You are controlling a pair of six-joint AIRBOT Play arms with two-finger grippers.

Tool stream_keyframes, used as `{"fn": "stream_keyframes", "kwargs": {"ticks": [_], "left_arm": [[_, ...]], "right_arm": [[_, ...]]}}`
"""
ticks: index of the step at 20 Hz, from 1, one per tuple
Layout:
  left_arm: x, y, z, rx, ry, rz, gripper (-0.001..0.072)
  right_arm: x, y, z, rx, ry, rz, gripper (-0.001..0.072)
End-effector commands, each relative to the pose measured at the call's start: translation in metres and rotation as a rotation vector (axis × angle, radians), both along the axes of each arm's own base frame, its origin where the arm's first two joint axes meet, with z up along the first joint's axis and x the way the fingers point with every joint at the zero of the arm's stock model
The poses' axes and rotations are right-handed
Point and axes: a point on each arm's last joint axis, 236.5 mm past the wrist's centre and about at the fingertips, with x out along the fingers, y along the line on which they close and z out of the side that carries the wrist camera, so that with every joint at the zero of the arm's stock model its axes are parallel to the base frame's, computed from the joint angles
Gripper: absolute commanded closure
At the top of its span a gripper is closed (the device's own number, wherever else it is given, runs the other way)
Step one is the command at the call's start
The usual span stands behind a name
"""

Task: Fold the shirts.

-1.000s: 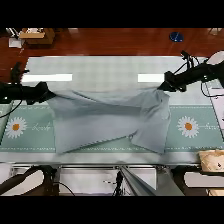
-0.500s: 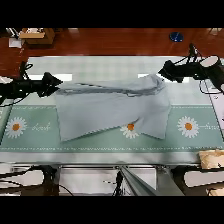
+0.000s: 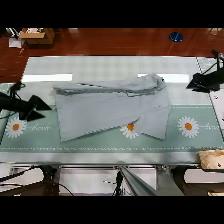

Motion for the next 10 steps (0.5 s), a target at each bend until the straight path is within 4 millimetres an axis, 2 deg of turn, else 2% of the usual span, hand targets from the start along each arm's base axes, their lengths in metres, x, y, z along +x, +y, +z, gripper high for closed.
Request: {"fn": "stream_keyframes", "kwargs": {"ticks": [1, 4, 6, 10], "left_arm": [[-0.068, -0.016, -0.026, -0.031, 0.186, -0.048, 0.0047], [-0.090, -0.032, -0.048, -0.036, 0.229, -0.059, 0.0047], [-0.092, -0.040, -0.060, -0.016, 0.219, -0.066, 0.0047], [-0.060, -0.070, -0.072, -0.027, 0.111, -0.009, 0.0049]], "right_arm": [[-0.031, -0.007, -0.009, 0.081, 0.084, -0.034, 0.0284], [-0.033, 0.004, -0.016, 0.129, 0.087, -0.034, 0.0284], [-0.032, 0.005, -0.017, 0.136, 0.082, -0.039, 0.0284], [-0.032, 0.005, -0.017, 0.137, 0.082, -0.039, 0.0284]]}}
